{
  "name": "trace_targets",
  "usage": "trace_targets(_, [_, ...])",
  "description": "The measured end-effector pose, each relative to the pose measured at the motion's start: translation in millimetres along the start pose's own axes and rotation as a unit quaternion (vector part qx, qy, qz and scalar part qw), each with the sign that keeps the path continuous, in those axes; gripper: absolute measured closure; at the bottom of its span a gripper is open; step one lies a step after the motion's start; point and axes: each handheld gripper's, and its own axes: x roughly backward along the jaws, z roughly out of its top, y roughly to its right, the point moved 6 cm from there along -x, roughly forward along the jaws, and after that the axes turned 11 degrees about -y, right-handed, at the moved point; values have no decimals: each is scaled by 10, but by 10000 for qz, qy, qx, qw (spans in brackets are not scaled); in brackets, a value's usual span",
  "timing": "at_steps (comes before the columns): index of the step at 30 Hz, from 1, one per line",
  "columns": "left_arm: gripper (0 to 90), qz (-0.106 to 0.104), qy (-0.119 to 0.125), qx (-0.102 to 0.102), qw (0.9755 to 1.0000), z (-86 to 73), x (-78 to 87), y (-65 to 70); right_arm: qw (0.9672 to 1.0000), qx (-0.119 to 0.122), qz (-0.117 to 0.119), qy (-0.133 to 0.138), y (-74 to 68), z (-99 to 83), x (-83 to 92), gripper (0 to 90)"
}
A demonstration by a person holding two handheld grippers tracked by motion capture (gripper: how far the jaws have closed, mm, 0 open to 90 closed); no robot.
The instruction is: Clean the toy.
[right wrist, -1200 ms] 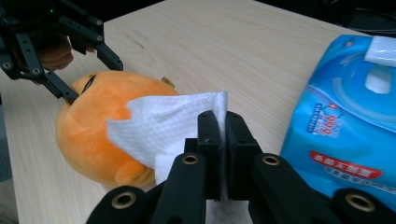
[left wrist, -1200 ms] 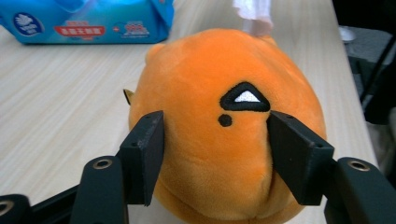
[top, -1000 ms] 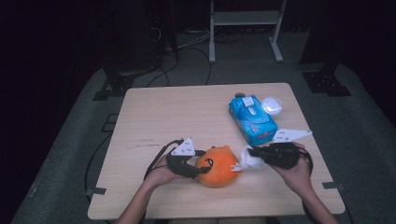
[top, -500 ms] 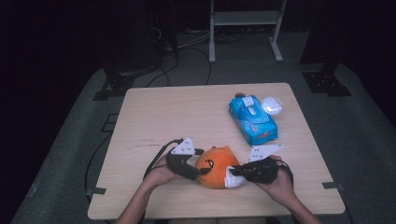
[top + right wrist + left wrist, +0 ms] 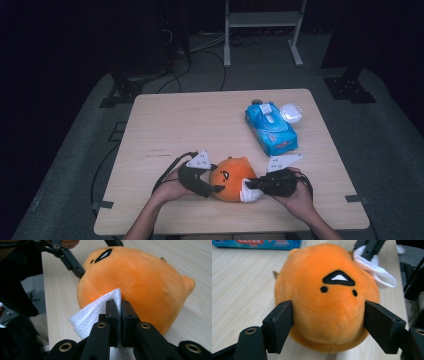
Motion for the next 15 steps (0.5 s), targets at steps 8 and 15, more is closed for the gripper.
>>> trace_targets(8, [298,528,173,224,9982,-23,62,-167,9997,108,177,-110,-110,24,-132,854])
trace_targets(15, [264,149,331,242,9990,0,-39,-101,9995,76,269,-133,-126,18,-142,854])
